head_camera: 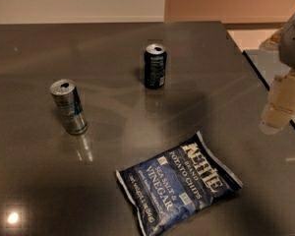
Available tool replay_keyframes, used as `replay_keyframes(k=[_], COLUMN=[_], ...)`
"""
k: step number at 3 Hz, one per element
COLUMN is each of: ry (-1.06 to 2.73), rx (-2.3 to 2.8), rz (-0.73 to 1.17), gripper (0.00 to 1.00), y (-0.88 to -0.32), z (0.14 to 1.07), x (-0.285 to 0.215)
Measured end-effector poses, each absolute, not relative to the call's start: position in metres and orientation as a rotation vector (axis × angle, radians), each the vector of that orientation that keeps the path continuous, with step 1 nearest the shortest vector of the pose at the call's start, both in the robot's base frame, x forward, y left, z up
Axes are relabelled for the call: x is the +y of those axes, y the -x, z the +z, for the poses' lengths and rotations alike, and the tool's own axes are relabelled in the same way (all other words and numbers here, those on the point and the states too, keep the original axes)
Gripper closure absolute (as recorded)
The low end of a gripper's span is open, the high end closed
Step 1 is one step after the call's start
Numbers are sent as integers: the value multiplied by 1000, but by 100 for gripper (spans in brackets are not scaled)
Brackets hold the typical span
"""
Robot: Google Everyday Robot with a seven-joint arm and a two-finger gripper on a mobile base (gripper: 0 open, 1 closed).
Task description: Pick blue chip bag
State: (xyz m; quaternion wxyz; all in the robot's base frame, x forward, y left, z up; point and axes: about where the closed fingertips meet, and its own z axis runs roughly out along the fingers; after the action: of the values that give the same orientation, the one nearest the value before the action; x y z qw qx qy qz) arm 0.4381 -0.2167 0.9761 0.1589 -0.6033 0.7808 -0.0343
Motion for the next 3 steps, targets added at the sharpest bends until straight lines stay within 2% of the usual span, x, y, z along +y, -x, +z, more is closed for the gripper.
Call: replay_keyframes(k=[2, 3], ry=[1773, 1871], rx=[2198, 2119], rz=[-43, 71], gripper=[0, 0], y=[-434, -427], z=[974, 960], x=[-207, -187])
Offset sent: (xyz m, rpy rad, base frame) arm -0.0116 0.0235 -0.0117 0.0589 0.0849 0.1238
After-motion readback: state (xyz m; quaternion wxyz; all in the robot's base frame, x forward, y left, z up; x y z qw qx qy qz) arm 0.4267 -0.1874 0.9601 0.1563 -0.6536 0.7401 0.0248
